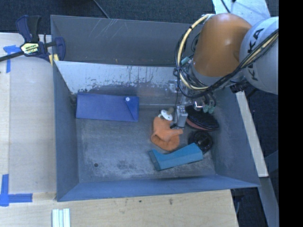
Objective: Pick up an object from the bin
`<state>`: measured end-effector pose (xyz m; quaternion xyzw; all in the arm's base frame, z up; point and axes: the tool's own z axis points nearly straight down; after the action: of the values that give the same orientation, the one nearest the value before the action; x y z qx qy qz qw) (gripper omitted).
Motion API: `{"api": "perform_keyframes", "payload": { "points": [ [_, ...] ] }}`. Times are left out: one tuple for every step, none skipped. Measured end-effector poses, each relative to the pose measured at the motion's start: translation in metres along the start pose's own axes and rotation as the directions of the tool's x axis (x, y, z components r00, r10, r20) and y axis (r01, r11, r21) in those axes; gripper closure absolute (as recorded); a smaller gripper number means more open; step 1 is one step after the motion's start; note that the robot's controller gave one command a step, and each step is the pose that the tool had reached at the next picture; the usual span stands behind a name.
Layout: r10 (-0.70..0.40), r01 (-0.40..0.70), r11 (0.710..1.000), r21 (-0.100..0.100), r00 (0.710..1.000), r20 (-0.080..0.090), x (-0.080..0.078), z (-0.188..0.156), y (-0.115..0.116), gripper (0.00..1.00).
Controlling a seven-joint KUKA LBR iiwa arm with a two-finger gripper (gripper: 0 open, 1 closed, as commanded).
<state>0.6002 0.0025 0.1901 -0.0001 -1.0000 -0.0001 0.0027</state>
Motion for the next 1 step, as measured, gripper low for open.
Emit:
{"api": "perform_keyframes", "payload": {
  "points": [
    [0.0,0.0,1.0,0.0,1.0,0.008,-0.0016,-0.005,0.0001,0.0]
  ]
}}
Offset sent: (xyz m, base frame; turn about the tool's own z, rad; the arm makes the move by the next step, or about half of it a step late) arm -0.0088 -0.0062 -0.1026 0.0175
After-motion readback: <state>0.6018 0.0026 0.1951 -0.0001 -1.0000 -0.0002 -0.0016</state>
